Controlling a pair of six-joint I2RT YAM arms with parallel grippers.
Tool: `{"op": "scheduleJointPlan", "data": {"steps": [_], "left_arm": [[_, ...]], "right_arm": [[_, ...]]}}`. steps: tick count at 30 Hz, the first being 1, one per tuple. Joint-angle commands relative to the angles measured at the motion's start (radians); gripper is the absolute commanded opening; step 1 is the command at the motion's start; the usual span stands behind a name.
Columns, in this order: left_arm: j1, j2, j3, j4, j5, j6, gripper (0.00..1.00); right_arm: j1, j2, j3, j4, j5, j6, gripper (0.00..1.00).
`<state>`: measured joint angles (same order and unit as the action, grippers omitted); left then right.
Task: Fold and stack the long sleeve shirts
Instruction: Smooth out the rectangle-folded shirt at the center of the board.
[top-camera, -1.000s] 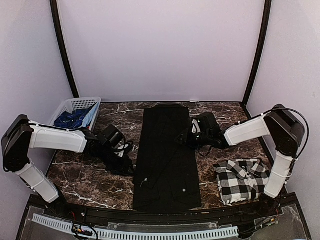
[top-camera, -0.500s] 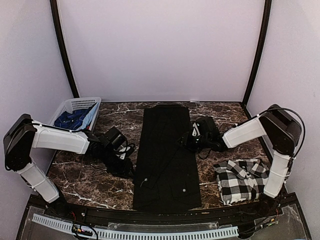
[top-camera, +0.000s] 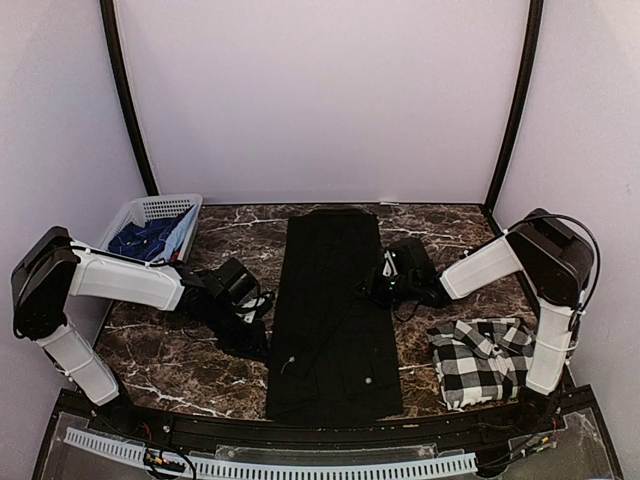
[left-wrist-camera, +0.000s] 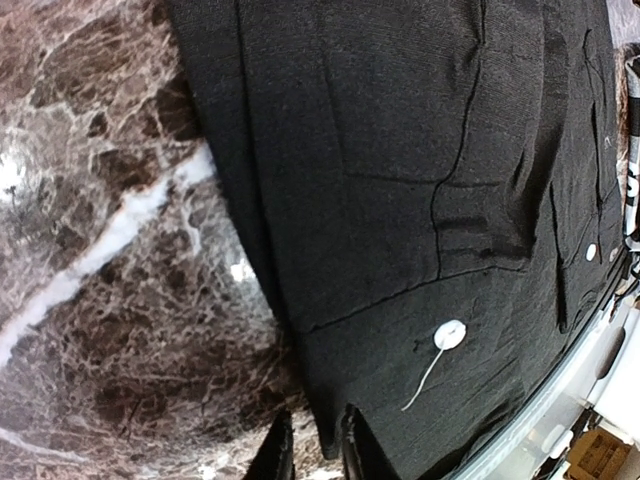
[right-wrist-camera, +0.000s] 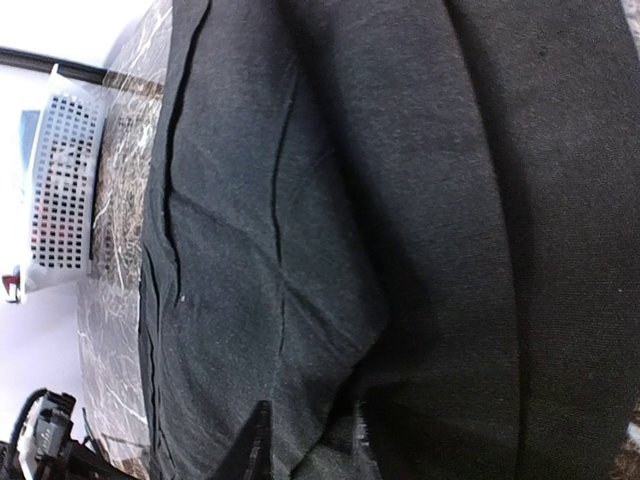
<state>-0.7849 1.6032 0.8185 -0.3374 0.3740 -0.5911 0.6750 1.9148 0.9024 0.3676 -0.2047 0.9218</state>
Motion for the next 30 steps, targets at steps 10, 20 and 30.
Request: {"op": "scheduleJointPlan", "data": {"steps": [10, 20, 30], "left_arm": [[-0.023, 0.000, 0.048, -0.002, 0.046, -0.016, 0.00], [-0.033, -0.018, 0.089, -0.041, 0.152, -0.013, 0.00], [-0.052, -0.052, 0.120, -0.045, 0.253, -0.058, 0.00]], "right_arm": [[-0.003, -0.003, 0.034, 0.020, 0.027, -0.013, 0.03], [-0.007, -0.032, 0.052, -0.042, 0.070, -0.050, 0.00], [-0.013, -0.055, 0.096, -0.141, 0.108, -0.098, 0.00]]}}
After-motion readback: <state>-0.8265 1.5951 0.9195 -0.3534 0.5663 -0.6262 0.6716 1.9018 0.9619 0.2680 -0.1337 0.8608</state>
